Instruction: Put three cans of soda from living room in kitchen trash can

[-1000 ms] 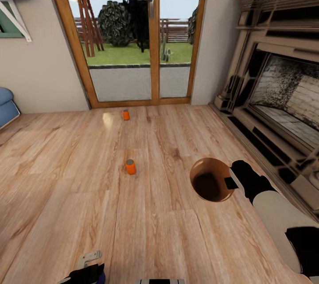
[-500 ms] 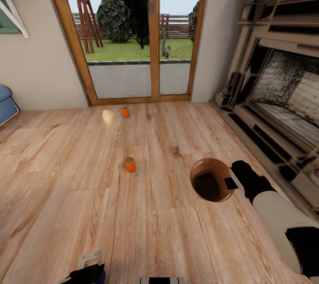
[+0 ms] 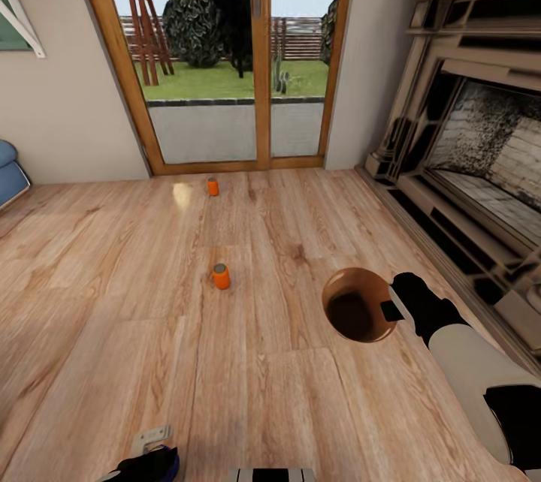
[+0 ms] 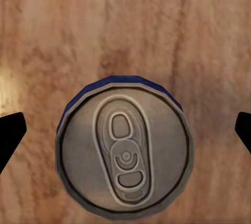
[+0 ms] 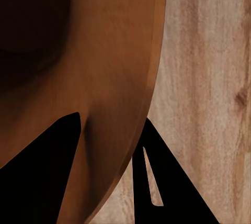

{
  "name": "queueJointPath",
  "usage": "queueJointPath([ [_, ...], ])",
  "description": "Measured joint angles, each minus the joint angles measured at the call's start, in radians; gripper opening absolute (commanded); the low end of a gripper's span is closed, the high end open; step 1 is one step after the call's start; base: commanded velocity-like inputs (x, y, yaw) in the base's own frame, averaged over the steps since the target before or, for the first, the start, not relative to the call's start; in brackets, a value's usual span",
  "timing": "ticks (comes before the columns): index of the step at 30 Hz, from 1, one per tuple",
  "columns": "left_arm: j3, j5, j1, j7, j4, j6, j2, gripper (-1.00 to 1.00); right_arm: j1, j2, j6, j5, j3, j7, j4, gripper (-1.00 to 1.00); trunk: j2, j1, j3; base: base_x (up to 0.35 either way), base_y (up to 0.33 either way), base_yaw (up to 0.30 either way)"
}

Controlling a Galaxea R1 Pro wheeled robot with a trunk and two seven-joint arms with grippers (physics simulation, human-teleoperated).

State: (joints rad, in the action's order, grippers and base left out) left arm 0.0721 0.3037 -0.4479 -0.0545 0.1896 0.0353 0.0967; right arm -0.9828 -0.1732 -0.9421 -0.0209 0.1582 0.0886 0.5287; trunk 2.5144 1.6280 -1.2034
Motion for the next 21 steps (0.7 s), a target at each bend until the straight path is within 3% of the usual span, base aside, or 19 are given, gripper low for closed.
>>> queueJointPath([
  [1,0.0,0.0,0.0,0.0,0.0,0.0,0.0,1.0,0.0,0.0,0.0,0.0,0.0,0.0,0.0,-1.0,0.0,0.0,0.0,0.0,0.0,0.0],
  [2,0.0,0.0,0.0,0.0,0.0,0.0,0.0,-1.0,0.0,0.0,0.0,0.0,0.0,0.0,0.0,-1.0,0.0,0.0,0.0,0.0,0.0,0.0],
  [21,0.001,0.002,0.0,0.0,0.002,0.0,0.0,-1.0,0.0,0.001,0.002,0.001,0.001,0.0,0.0,-1.0,0.0,0.0,0.0,0.0,0.0,0.0],
])
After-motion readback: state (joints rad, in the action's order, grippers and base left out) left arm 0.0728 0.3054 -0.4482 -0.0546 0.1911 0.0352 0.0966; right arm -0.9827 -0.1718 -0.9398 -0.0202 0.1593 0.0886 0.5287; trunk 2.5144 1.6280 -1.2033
